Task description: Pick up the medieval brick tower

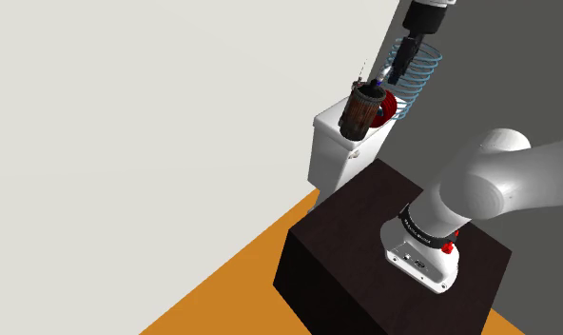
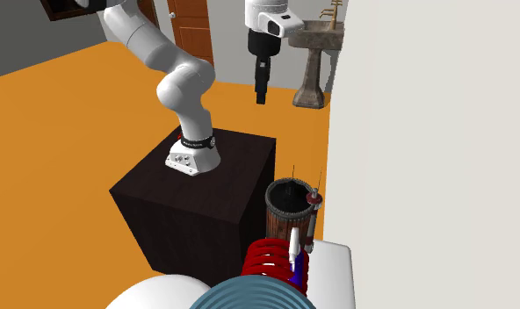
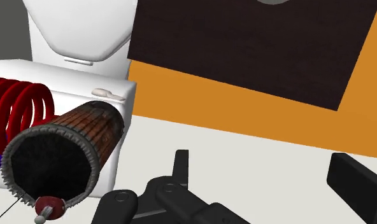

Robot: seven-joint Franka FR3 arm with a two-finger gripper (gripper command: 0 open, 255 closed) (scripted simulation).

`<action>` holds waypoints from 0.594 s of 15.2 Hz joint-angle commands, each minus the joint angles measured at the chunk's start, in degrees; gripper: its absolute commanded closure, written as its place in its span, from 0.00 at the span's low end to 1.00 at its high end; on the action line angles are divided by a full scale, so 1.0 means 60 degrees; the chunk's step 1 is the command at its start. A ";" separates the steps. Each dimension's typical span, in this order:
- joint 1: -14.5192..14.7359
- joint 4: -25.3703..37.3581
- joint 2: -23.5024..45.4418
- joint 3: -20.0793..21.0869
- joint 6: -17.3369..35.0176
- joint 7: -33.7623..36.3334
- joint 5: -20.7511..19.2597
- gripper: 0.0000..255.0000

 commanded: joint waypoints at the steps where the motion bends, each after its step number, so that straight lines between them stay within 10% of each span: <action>1: 0.0088 -0.0140 -0.0006 -0.0679 0.0359 -0.1328 -0.0498 0.00; 9: 0.1090 0.0457 0.1249 -0.3542 0.2031 -0.6219 -0.1678 0.00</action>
